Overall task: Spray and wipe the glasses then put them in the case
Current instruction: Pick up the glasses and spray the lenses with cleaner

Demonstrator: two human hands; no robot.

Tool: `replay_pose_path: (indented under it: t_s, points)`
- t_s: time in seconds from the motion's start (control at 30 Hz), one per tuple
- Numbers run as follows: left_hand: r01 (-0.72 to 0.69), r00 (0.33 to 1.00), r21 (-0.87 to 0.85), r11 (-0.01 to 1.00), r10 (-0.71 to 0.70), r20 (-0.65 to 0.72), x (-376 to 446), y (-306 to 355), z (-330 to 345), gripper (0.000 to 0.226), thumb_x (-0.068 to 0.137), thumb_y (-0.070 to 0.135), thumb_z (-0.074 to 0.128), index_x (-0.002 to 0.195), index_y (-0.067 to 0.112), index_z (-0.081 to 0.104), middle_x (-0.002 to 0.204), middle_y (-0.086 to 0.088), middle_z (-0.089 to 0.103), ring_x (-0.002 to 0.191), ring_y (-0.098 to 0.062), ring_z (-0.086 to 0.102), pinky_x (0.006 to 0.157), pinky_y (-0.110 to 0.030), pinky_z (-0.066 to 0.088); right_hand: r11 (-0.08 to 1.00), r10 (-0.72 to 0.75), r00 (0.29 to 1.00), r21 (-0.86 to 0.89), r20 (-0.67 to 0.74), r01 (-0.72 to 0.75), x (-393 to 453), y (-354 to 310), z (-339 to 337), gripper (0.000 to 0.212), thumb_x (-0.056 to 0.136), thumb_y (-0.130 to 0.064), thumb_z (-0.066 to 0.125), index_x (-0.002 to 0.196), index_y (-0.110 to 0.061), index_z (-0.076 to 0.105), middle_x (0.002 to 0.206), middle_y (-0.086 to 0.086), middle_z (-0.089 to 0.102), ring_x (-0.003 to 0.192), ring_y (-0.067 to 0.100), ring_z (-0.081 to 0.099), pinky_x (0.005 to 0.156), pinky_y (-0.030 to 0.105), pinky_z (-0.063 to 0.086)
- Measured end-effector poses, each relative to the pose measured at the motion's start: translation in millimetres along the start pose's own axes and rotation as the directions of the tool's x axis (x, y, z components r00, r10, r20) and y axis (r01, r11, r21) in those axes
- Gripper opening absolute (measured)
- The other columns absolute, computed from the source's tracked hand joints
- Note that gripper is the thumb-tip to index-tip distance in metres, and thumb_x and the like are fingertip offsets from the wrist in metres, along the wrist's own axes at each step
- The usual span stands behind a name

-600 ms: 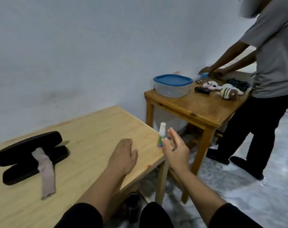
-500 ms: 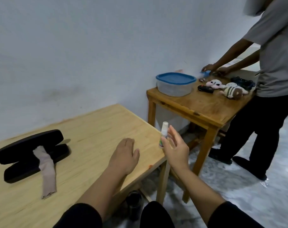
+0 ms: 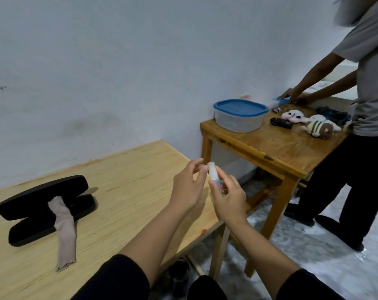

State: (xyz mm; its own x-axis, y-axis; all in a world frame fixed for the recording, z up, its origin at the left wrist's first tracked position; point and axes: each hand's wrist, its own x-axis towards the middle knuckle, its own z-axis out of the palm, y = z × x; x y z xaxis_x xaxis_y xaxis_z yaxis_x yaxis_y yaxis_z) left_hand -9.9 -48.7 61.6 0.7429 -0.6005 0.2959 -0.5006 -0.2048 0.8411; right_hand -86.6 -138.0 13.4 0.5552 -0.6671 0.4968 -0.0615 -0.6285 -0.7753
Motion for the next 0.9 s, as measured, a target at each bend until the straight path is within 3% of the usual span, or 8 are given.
replay_pose_path:
  t_s: [0.1,0.27,0.47,0.6,0.7,0.8,0.83,0.9]
  points:
    - [0.057,0.998,-0.112,0.992,-0.059,-0.014,9.1,10.2,5.3,0.03,0.094,0.033,0.049,0.119,0.019,0.059,0.108,0.008,0.063,0.087,0.002,0.054,0.064,0.006,0.036,0.999,-0.04,0.999,-0.011,0.03,0.04,3.9,0.0,0.4,0.041,0.092,-0.025,0.056,0.132,-0.024,0.052,0.111,0.001,0.061,0.097,0.008,0.058,0.079,0.015,0.045]
    - [0.155,0.981,-0.243,0.958,-0.179,-0.08,19.7,7.7,6.5,0.018,0.09,0.03,0.056,0.105,0.024,0.065,0.098,0.009,0.066,0.082,0.004,0.057,0.064,-0.005,0.042,0.998,-0.064,0.993,0.004,0.098,0.064,12.8,-6.3,0.8,0.043,0.093,-0.026,0.054,0.136,-0.022,0.048,0.117,-0.002,0.06,0.099,0.002,0.056,0.075,0.0,0.041]
    - [0.292,0.926,-0.423,0.858,-0.364,-0.099,35.9,9.0,-1.5,0.007,0.088,0.02,0.06,0.089,0.023,0.066,0.092,0.003,0.068,0.084,-0.009,0.064,0.062,-0.017,0.047,0.99,-0.105,0.985,-0.082,0.137,0.117,16.2,-12.7,10.7,0.047,0.095,-0.029,0.05,0.141,-0.023,0.04,0.101,0.003,0.058,0.079,0.006,0.053,0.061,0.005,0.042]
    - [0.329,0.909,-0.485,0.81,-0.41,-0.068,46.6,8.1,-2.6,0.007,0.086,0.019,0.061,0.084,0.023,0.067,0.091,0.0,0.07,0.087,-0.015,0.067,0.077,-0.029,0.054,0.987,-0.118,0.985,-0.091,0.125,0.13,20.7,-18.7,16.7,0.049,0.095,-0.028,0.048,0.143,-0.021,0.037,0.097,-0.001,0.053,0.081,0.008,0.052,0.062,0.006,0.04]
    - [0.246,0.849,-0.557,0.793,-0.453,-0.27,68.0,2.6,-31.8,0.01,0.08,0.02,0.061,0.071,0.021,0.066,0.078,-0.002,0.068,0.084,-0.024,0.067,0.081,-0.034,0.052,0.985,-0.116,0.974,-0.102,0.196,0.138,10.9,-12.7,11.2,0.05,0.097,-0.027,0.045,0.145,-0.024,0.031,0.101,-0.002,0.051,0.084,0.008,0.051,0.067,0.013,0.041]
    - [0.205,0.846,-0.368,0.907,-0.353,-0.399,78.6,-1.0,-72.2,0.011,0.084,0.023,0.059,0.075,0.024,0.066,0.075,0.006,0.066,0.067,-0.013,0.059,0.056,-0.015,0.046,0.988,-0.053,0.975,-0.128,0.217,0.082,3.0,-0.1,1.8,0.051,0.098,-0.028,0.043,0.146,-0.026,0.028,0.102,-0.004,0.048,0.081,0.003,0.048,0.066,0.006,0.039]
    - [0.188,0.873,-0.296,0.936,-0.298,-0.387,76.4,-2.5,-76.4,0.008,0.084,0.024,0.06,0.079,0.026,0.066,0.077,0.007,0.067,0.066,-0.01,0.059,0.053,-0.013,0.044,0.991,-0.039,0.978,-0.121,0.206,0.065,5.3,2.2,0.1,0.051,0.098,-0.028,0.043,0.146,-0.025,0.028,0.102,-0.003,0.048,0.078,0.002,0.048,0.065,0.004,0.039]
    - [0.148,0.929,-0.195,0.969,-0.204,-0.308,66.3,-8.9,-67.3,0.003,0.083,0.025,0.064,0.084,0.027,0.065,0.079,0.005,0.069,0.073,-0.007,0.062,0.063,-0.016,0.043,0.995,-0.016,0.983,-0.093,0.182,0.034,12.8,1.4,-1.4,0.05,0.097,-0.029,0.045,0.145,-0.026,0.031,0.105,-0.004,0.047,0.08,0.0,0.049,0.065,0.004,0.04]
